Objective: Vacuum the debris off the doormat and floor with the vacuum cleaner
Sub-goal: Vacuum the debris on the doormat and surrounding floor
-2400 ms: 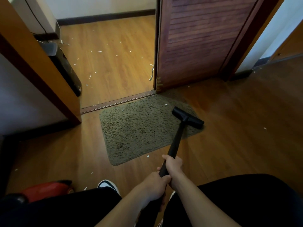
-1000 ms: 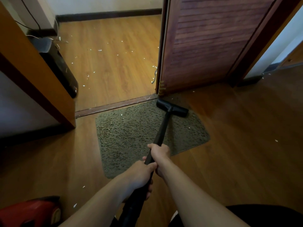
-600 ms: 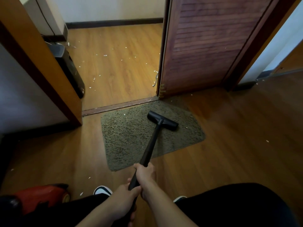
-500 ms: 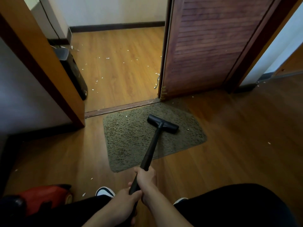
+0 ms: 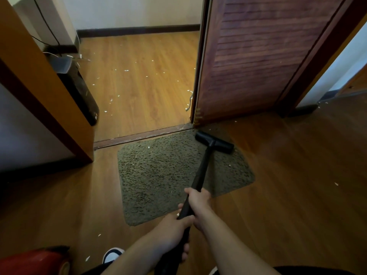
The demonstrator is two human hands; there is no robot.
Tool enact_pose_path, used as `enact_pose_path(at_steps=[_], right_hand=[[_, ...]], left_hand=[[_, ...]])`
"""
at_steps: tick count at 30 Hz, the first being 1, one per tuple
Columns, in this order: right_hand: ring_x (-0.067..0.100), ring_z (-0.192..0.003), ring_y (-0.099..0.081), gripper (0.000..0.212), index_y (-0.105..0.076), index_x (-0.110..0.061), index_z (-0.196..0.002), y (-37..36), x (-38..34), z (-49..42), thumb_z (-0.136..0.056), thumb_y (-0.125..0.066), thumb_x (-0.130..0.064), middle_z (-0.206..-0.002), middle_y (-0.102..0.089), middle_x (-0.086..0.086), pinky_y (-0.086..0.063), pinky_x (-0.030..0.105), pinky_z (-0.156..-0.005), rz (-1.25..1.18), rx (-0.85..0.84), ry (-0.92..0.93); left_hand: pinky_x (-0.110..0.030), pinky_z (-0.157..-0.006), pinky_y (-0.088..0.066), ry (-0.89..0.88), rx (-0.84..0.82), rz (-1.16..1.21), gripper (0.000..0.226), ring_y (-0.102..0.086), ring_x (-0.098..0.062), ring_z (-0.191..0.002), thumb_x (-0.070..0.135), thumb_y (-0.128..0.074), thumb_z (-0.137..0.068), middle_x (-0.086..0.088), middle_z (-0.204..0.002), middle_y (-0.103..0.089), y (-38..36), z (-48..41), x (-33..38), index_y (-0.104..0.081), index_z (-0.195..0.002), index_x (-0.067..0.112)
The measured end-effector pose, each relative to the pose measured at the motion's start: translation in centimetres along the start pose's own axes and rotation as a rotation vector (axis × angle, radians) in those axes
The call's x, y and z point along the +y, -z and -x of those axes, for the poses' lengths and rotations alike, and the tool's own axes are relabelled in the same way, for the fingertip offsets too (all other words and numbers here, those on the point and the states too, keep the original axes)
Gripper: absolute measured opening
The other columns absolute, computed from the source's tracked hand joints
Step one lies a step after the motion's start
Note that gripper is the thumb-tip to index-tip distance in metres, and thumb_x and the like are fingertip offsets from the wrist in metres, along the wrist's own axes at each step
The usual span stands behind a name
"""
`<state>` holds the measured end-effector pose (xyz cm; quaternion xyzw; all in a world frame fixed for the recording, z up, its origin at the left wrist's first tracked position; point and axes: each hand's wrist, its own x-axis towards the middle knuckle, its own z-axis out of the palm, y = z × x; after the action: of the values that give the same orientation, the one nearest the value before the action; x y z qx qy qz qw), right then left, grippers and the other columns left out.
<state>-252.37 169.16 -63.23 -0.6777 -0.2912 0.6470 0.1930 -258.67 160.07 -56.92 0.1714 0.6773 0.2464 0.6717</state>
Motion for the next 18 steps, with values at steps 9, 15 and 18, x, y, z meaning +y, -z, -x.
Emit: enact_pose_path(at_steps=[9,15,18], right_hand=[[0.027,-0.055,-0.067,0.012,-0.05,-0.009,-0.104,1.3,-5.0,-5.1,-0.098,-0.061,-0.01,-0.093,-0.067,0.021,-0.057,0.037,-0.049,0.026,0.002,0.022],[0.026,-0.051,-0.068,0.022,-0.056,-0.004,-0.116,1.2,-5.2,-6.1,-0.095,-0.062,-0.011,-0.102,-0.069,0.023,-0.059,0.037,-0.051,0.026,0.01,0.039],[0.027,-0.053,-0.068,0.021,-0.051,-0.007,-0.114,1.6,-4.9,-5.5,-0.097,-0.062,-0.011,-0.097,-0.068,0.023,-0.057,0.035,-0.048,0.015,-0.003,0.021]], left_hand=[[-0.022,-0.043,-0.041,0.042,-0.002,0.033,0.026,-0.046,-0.016,-0.038,0.034,-0.05,-0.102,-0.008,-0.061,-0.048,-0.9,-4.9,5.1,-0.053,-0.095,0.009],[-0.024,-0.047,-0.041,0.065,-0.009,0.033,0.033,-0.046,-0.017,-0.041,0.037,-0.05,-0.101,-0.007,-0.059,-0.05,-0.8,-5.2,5.7,-0.056,-0.09,0.007],[-0.025,-0.048,-0.04,0.055,-0.007,0.016,0.03,-0.045,-0.017,-0.044,0.036,-0.048,-0.102,-0.007,-0.061,-0.048,-1.3,-4.6,5.3,-0.056,-0.092,0.008]])
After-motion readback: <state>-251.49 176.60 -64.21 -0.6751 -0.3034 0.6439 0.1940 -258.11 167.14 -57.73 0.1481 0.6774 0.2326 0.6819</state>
